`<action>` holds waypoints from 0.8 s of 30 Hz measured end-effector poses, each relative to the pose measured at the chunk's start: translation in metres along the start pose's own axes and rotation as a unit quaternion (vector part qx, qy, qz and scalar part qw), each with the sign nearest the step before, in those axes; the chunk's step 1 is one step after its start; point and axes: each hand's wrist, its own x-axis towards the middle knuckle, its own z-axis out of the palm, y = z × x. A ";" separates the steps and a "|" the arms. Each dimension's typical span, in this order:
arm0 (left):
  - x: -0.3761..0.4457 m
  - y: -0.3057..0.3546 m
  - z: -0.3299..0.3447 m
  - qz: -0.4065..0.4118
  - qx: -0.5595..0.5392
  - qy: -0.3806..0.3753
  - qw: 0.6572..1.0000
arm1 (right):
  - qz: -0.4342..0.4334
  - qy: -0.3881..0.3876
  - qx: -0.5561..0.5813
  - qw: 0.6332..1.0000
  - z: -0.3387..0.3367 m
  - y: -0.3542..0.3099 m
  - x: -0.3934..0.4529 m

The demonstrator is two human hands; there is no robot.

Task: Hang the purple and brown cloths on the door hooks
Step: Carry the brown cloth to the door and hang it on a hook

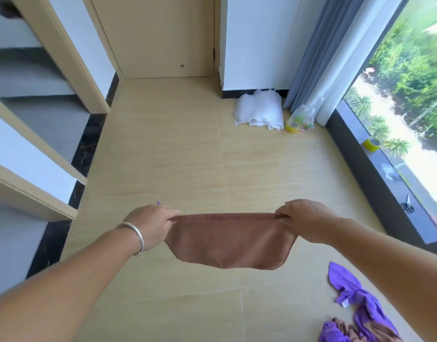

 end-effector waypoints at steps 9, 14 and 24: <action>-0.088 0.053 -0.251 0.018 0.019 0.088 0.996 | 0.012 0.138 -0.058 0.989 -0.235 -0.023 -0.121; -0.132 0.080 -0.346 -0.008 0.046 0.152 0.987 | 0.025 0.218 -0.060 0.974 -0.313 -0.032 -0.173; -0.211 0.130 -0.476 -0.020 0.038 0.308 0.950 | 0.000 0.327 -0.062 0.943 -0.432 -0.043 -0.266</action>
